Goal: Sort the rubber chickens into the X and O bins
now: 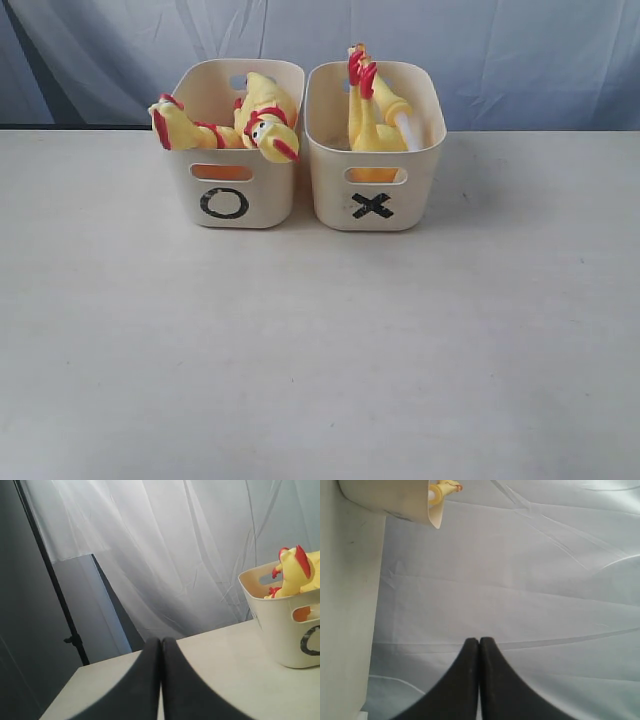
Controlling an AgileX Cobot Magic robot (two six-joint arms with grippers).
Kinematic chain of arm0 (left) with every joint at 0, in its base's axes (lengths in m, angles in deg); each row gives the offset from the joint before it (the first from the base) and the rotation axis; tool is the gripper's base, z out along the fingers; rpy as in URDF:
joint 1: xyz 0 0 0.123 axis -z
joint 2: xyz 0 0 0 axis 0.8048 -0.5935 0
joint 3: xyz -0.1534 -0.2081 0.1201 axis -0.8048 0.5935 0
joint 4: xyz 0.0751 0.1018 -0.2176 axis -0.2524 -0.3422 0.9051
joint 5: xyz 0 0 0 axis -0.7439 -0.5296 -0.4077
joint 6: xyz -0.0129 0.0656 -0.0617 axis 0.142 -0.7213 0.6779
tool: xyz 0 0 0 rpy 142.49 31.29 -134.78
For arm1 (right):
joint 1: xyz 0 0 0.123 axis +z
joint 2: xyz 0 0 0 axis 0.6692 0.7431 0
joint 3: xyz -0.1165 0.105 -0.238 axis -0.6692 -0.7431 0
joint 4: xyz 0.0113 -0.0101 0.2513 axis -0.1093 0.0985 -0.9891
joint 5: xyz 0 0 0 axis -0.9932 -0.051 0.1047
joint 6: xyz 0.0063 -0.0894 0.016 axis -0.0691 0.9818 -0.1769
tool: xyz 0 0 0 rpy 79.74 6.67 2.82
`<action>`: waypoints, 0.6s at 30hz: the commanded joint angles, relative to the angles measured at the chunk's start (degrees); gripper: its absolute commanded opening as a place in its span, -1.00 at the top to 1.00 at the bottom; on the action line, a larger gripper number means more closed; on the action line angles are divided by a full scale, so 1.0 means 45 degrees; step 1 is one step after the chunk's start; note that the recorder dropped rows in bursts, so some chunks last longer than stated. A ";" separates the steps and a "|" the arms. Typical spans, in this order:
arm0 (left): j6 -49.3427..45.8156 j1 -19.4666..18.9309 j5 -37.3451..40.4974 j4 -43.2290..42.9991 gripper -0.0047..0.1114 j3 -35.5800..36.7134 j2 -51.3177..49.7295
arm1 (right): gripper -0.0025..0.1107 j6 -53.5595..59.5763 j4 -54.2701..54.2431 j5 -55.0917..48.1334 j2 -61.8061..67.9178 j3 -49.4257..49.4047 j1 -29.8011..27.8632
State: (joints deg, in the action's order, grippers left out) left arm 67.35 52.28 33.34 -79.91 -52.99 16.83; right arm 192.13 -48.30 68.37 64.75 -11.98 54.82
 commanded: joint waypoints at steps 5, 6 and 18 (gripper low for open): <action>0.0059 -0.0053 0.2392 0.0470 0.92 0.0064 0.0066 | 0.97 0.0002 0.0064 -0.1793 -0.0079 -0.0036 -0.0048; 0.0059 -0.0053 0.2642 0.0470 0.92 0.0064 0.0066 | 0.97 0.0002 0.0064 -0.1992 -0.0079 -0.0036 -0.0048; 0.0059 -0.0053 0.3216 0.0934 0.92 0.0064 0.0066 | 0.97 0.0002 -0.0018 -0.2389 -0.0079 -0.0036 -0.0048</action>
State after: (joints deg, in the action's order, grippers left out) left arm 67.35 52.28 47.68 -76.27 -52.99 16.83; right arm 192.13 -48.19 57.66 64.75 -11.98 54.82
